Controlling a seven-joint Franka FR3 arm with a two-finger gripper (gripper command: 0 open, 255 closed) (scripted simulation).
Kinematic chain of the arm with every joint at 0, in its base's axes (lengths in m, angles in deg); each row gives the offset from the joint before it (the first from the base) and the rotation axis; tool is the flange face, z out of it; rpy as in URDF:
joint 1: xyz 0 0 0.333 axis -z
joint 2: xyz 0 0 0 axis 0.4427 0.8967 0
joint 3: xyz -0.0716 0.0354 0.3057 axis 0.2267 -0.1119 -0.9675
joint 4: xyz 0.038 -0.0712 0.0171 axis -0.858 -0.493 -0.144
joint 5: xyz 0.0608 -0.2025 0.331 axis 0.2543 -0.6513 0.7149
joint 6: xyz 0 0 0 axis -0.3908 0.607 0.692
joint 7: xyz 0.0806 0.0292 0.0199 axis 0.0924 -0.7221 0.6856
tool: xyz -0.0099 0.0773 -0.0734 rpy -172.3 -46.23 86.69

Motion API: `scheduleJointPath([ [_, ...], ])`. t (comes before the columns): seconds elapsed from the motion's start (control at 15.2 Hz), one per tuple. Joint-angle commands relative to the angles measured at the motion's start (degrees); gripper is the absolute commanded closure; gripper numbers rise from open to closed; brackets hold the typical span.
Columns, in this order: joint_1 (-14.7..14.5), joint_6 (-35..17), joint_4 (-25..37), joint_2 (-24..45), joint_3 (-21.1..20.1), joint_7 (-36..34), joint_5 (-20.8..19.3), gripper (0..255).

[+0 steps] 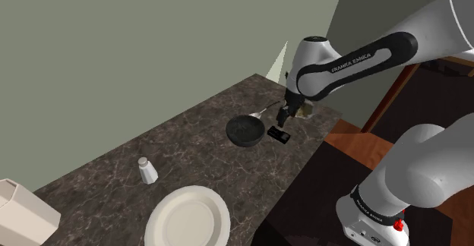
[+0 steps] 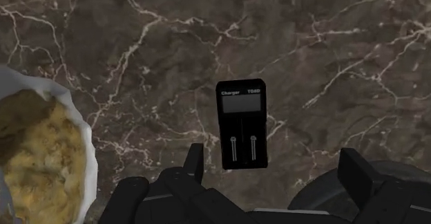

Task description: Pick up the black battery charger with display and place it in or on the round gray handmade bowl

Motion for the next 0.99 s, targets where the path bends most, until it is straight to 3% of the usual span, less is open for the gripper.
scheduleJointPath([
  [0.0, -0.05, -5.61, -0.27, 4.37, 0.95, 1.69, 0.21, 0],
  [0.13, -0.42, -11.1, 0.23, 9.66, 1.87, 3.61, 1.09, 0],
  [0.66, -1.27, -18.79, -0.12, 17.05, 2.2, 5.25, 3.38, 0],
  [0.92, -1.25, -18.79, -0.12, 17.05, 2.18, 5.26, 3.39, 0],
])
